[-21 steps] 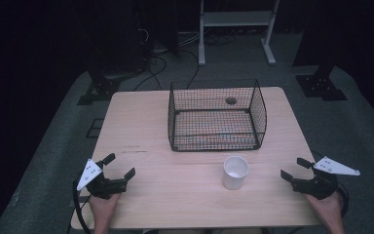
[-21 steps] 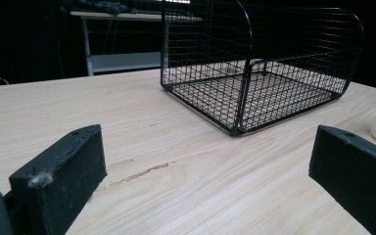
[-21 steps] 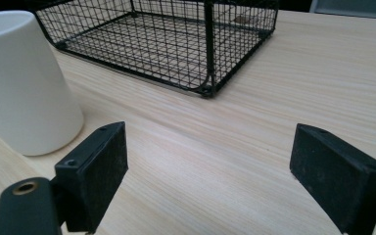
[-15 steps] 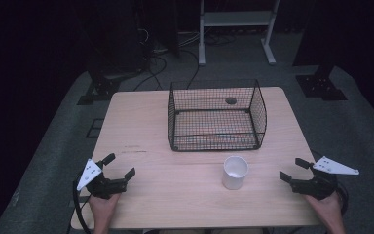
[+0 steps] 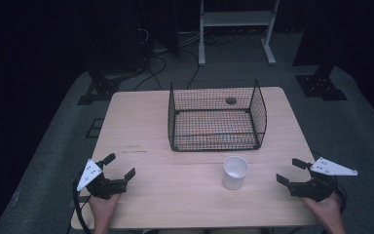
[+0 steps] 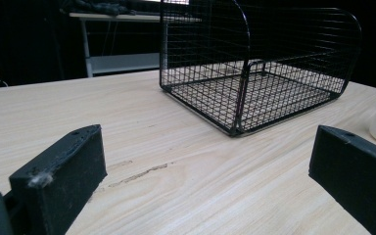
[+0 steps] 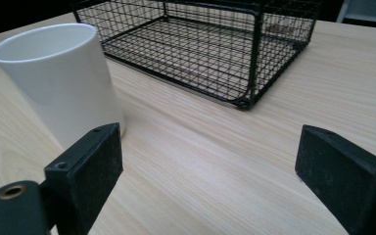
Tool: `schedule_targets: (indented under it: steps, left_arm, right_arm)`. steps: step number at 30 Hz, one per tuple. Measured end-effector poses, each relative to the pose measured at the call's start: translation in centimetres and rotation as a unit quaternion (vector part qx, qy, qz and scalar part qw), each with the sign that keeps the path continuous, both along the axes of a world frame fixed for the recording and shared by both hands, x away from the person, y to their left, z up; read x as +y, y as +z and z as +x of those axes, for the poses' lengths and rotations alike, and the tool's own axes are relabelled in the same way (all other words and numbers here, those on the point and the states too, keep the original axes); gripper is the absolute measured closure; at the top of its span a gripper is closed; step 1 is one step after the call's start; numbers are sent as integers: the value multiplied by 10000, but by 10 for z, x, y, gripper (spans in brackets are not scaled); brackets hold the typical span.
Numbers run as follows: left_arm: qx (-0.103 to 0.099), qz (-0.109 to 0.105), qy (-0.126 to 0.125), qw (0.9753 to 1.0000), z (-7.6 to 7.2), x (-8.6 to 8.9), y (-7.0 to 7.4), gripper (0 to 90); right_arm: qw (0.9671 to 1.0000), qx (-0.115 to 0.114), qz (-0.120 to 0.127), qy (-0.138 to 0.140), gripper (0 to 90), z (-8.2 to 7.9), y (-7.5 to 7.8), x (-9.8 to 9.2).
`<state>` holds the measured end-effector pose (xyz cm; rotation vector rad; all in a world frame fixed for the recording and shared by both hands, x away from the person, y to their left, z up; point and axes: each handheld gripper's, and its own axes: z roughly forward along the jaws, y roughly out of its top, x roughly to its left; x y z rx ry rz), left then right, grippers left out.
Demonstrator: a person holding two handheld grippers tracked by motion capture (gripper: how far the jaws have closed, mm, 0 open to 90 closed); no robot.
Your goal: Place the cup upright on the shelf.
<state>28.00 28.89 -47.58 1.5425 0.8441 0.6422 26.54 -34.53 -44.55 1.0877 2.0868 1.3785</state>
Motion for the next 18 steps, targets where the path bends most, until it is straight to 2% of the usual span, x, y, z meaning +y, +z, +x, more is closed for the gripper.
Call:
schedule_targets:
  steps: [3, 8, 18]
  left_arm:
    - [-5, -5, 10, 10000, 0, 0, 0, 0]
    - [-7, -6, 15, 10000, 0, 0, 0, 0]
    - [-23, 3, 15, 10000, 0, 1, 0, 0]
  right_arm:
    - [9999, -43, -53, 100, 91, -2, 4, 4]
    - [9997, -105, 8, 214, 91, -4, 9, 8]
    - [9982, -180, -176, 541, 85, -5, 16, 29]
